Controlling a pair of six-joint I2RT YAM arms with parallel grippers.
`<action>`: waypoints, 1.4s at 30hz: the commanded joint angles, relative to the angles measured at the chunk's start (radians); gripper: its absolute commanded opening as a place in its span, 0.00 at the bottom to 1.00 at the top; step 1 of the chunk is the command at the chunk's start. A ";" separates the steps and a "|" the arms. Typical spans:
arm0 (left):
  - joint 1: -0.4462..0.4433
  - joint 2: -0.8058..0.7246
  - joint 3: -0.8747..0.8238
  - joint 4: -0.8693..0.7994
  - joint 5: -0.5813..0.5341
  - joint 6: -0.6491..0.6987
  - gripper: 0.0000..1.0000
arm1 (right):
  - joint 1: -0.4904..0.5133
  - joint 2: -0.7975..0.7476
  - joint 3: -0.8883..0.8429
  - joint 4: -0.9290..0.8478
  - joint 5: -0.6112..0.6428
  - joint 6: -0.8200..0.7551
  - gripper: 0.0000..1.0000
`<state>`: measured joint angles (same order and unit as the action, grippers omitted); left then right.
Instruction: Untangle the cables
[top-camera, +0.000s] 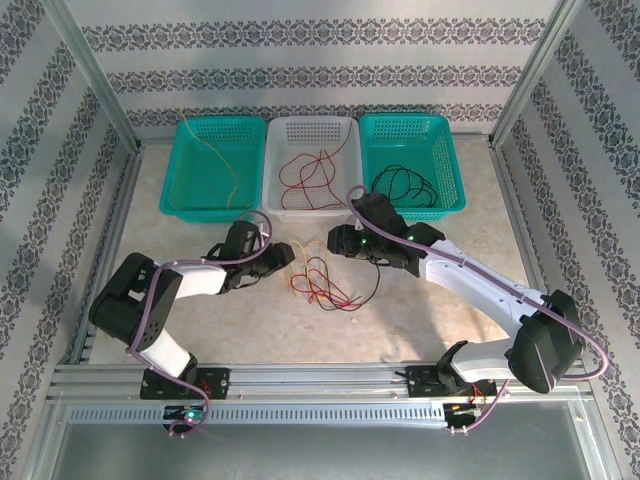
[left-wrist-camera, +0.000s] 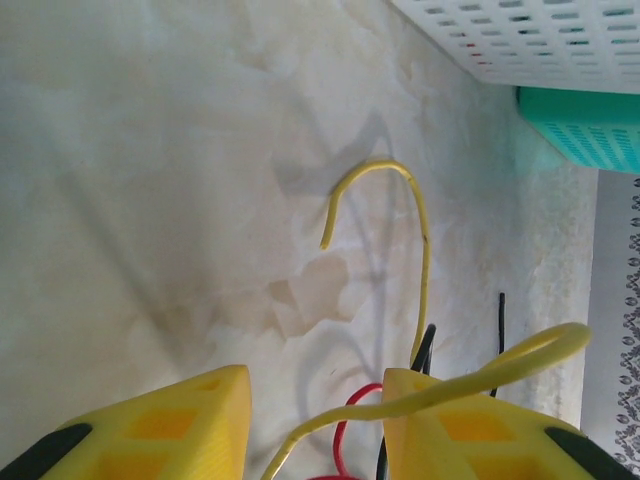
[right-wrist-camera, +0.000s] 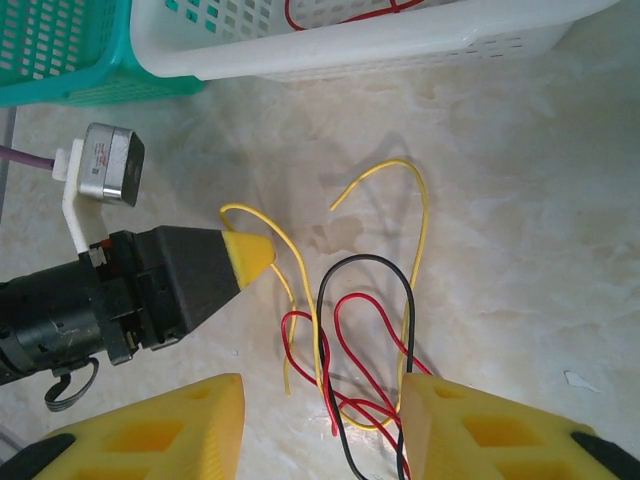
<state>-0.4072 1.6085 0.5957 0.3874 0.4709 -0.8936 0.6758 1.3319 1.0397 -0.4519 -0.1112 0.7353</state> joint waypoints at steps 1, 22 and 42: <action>-0.019 0.020 0.036 0.079 0.003 0.028 0.37 | -0.010 -0.017 0.020 -0.011 -0.011 0.012 0.46; -0.175 -0.314 0.145 -0.352 -0.252 0.412 0.00 | -0.068 -0.032 0.025 0.005 -0.041 0.018 0.46; -0.208 -0.613 0.394 -0.555 -0.304 0.487 0.00 | -0.011 -0.078 0.081 0.079 -0.165 -0.014 0.57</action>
<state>-0.6086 0.9882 0.9501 -0.1555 0.1841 -0.3809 0.6498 1.2781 1.0992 -0.4057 -0.2409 0.7273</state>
